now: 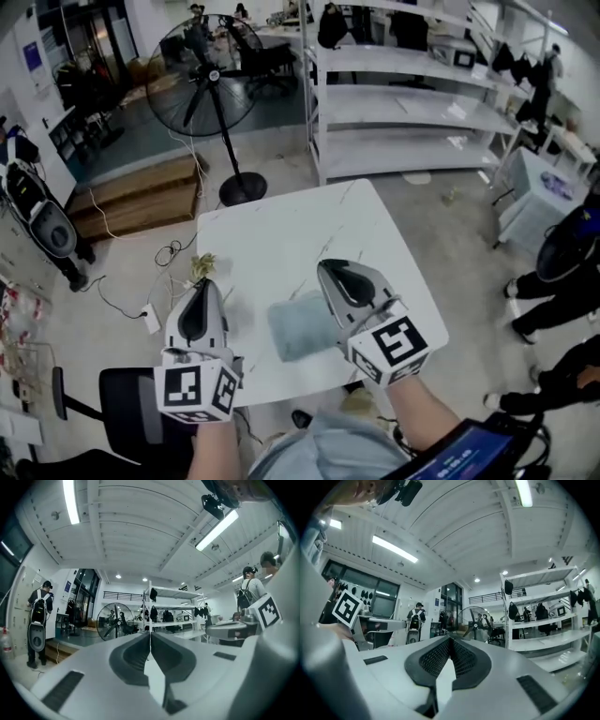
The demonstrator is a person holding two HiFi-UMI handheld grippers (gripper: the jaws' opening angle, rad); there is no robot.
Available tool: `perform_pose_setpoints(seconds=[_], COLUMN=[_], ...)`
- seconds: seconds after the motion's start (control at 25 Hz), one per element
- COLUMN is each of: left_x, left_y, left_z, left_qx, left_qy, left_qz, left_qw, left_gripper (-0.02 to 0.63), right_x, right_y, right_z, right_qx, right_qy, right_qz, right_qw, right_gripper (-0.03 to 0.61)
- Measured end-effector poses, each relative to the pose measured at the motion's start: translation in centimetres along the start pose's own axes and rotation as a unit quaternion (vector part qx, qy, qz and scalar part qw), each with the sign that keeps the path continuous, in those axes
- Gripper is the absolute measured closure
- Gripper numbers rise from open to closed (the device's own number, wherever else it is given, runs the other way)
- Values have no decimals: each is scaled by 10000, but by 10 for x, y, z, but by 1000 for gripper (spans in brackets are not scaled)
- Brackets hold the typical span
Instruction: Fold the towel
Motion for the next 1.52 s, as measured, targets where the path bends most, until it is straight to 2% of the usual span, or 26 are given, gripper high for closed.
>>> perform_pose_setpoints(seconds=[0.24,0.52,1.52], left_x=[-11,-21,-28], left_y=[6,7,5], left_z=[-6,-9,-6], left_qx=[-95,-82,-55], left_qy=[-65,-194,-180], left_qz=[191,183,122], left_qw=[9998,9996,9997], left_gripper=[603,604,604], right_x=[12,15,14], right_y=[8,12,8], right_z=[-12,-14,-11], right_qx=[36,36,119], right_qy=[-289,-274,-241], right_qz=[-392,-380,-421], right_qw=[9988,9989,9988], right_gripper=[565,566,566])
Point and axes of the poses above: the fingertips, and each gripper's own axes: z forward along the fingers, x to its left, y out of its top, the point moved 7 cm from there along -z, backward along the fingers, and after that the axes turned 4 degrees about y, right-handed, at the moved point
